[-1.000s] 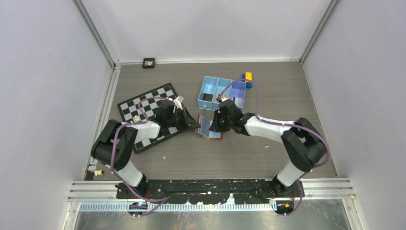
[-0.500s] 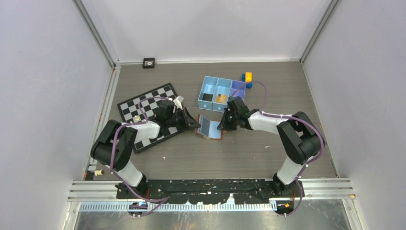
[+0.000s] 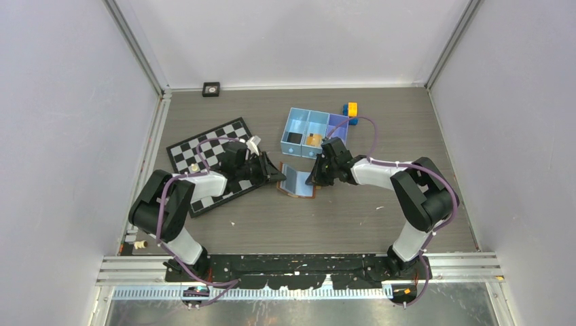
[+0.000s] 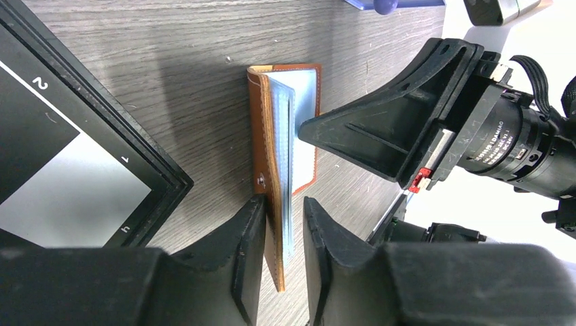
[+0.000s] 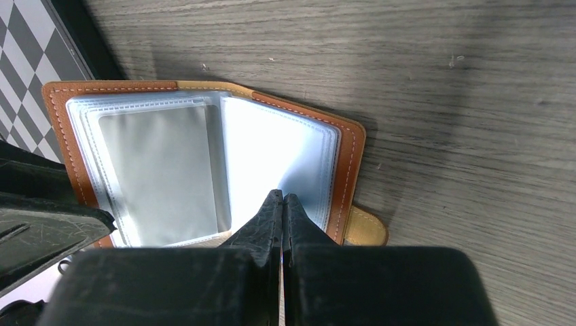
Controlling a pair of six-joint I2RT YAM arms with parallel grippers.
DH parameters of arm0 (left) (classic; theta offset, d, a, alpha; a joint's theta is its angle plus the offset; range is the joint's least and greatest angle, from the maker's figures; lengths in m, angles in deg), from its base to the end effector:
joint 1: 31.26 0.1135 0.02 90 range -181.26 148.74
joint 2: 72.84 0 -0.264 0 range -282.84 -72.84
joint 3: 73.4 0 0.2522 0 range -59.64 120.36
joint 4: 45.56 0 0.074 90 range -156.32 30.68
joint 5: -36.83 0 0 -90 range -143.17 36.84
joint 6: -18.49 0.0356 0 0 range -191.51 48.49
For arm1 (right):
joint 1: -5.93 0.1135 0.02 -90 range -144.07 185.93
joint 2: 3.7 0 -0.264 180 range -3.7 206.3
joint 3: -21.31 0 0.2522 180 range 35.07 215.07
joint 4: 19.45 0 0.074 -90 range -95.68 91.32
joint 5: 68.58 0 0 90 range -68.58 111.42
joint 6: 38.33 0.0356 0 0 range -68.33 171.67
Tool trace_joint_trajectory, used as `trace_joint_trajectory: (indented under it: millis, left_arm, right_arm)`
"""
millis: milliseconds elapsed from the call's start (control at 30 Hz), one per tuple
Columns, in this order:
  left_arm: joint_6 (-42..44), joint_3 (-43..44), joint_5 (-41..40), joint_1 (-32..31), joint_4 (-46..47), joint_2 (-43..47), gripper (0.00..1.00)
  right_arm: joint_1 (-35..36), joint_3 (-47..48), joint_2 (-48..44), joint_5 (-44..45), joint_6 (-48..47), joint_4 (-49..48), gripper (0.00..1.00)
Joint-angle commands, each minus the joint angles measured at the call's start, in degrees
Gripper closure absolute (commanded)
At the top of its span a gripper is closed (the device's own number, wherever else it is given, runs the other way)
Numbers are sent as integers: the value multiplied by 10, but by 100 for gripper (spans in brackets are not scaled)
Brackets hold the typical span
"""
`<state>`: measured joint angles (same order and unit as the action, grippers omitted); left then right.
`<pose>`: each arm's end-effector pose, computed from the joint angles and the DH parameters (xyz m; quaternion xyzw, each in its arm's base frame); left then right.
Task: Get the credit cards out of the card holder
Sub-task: Open the card holder at the center of the board, then pick up the card holder from the center of the board.
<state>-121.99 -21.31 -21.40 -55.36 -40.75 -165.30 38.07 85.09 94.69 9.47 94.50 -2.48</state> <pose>0.2738 -0.1430 0.1533 -0.0733 0.8613 -0.4602 0.2025 0.2787 0.1838 0.1462 0.0534 0.9383 0.2771 0.1999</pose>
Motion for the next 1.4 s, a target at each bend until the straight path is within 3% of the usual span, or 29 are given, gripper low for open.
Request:
trace_joint_trajectory:
  millis: [0,233,467,667,867,1067,1367]
  left_arm:
    - [3,12,22,0,21,-5,70]
    - [4,18,27,-5,22,-18,59]
    - [6,28,35,-11,22,-35,58]
    - [2,29,38,-12,25,-36,66]
    - [5,28,42,-14,25,-27,68]
    - [6,31,50,-19,30,-28,91]
    - [25,29,43,-22,13,10,100]
  right_arm:
    - [2,2,6,-3,5,-4,100]
    - [3,-3,2,-1,4,-7,100]
    - [2,-4,3,-7,5,-12,100]
    - [3,-4,1,-8,5,-13,100]
    - [3,-6,-3,-6,2,-14,99]
    - [3,-6,-8,6,-2,-9,100]
    - [4,-13,-26,8,-5,-13,100]
